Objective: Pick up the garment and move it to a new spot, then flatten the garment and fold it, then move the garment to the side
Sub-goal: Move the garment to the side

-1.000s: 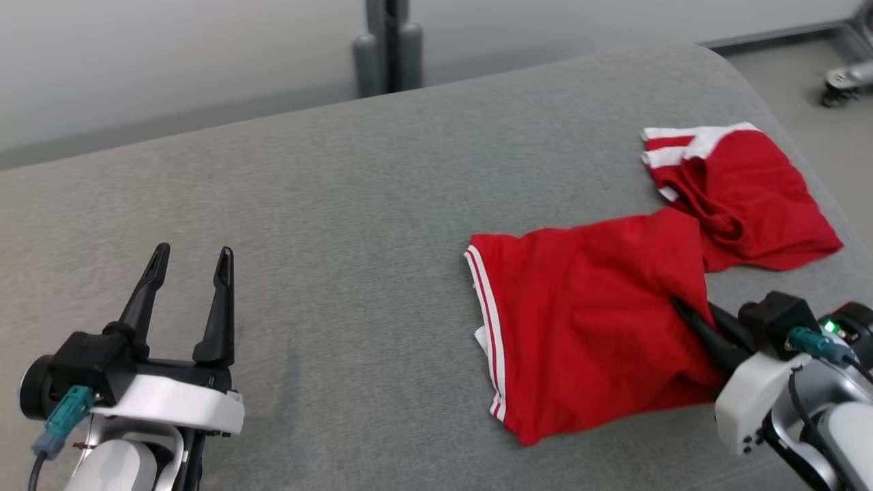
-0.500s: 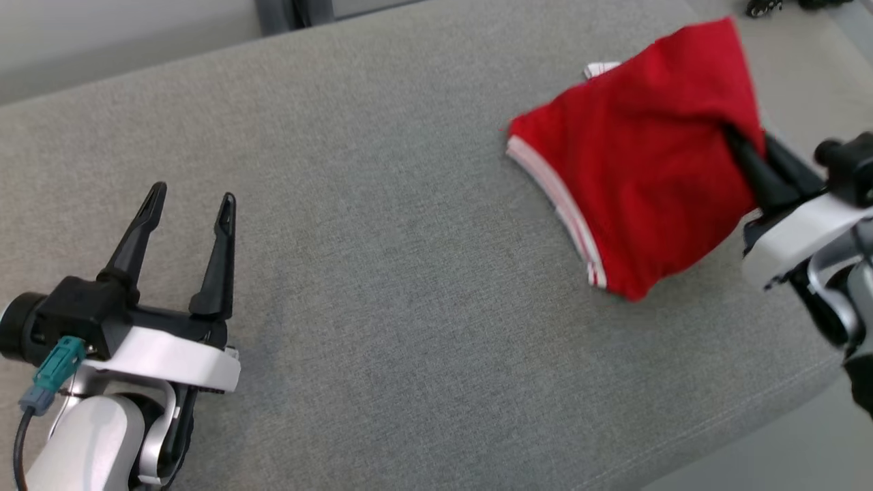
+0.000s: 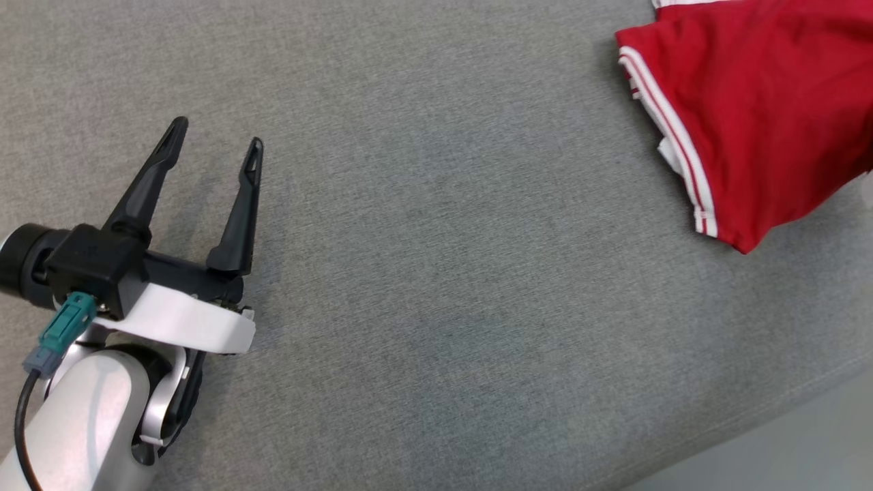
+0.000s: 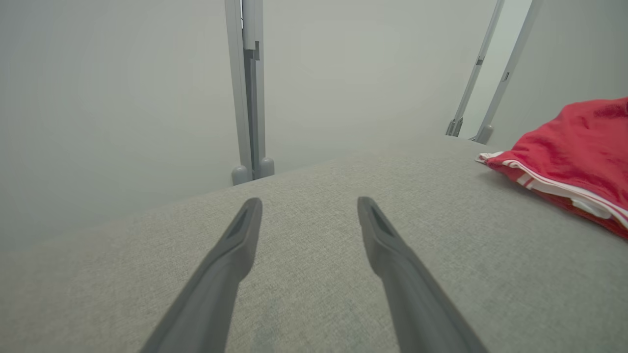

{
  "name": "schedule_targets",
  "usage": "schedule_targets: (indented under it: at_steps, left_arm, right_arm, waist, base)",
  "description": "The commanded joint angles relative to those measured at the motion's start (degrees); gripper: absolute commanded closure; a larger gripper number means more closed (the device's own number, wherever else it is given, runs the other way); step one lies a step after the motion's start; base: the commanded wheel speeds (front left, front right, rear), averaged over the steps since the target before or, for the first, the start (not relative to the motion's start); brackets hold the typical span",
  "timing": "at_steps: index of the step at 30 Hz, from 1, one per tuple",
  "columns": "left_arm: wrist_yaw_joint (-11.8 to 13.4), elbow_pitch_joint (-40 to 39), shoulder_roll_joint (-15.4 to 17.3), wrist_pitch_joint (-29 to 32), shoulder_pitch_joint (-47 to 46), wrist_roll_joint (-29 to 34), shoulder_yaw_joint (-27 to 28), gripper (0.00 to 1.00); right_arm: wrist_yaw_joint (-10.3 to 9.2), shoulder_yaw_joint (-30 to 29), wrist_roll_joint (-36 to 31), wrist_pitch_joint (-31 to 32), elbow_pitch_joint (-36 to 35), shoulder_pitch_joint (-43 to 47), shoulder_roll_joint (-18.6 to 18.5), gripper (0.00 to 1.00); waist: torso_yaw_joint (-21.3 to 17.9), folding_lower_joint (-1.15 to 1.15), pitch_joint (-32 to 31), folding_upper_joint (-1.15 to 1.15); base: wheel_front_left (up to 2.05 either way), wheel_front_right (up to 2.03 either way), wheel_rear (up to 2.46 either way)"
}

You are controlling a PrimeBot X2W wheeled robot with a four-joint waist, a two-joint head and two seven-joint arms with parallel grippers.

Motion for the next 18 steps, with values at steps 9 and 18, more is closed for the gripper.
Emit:
schedule_targets:
  at_steps: [9,18]
  left_arm:
    - [-0.1,1.8,-0.7,-0.5,-1.1,-0.3,-0.5,0.00]
    - [1.4,3.8,-1.9,-2.9,2.8,-2.3,0.5,0.00]
  right_arm:
    - [-0.02,-5.4,-0.1,-1.1,12.1,-2.2,1.7,0.00]
    - [-0.02,-13.5,0.0,-1.0,1.7,5.3,1.9,0.00]
  waist:
    - [2.2,0.00,-0.6,0.00]
    - [3.7,0.00,-6.7,0.00]
  base:
    - [0.00,0.00,0.00]
    - [0.00,0.00,0.00]
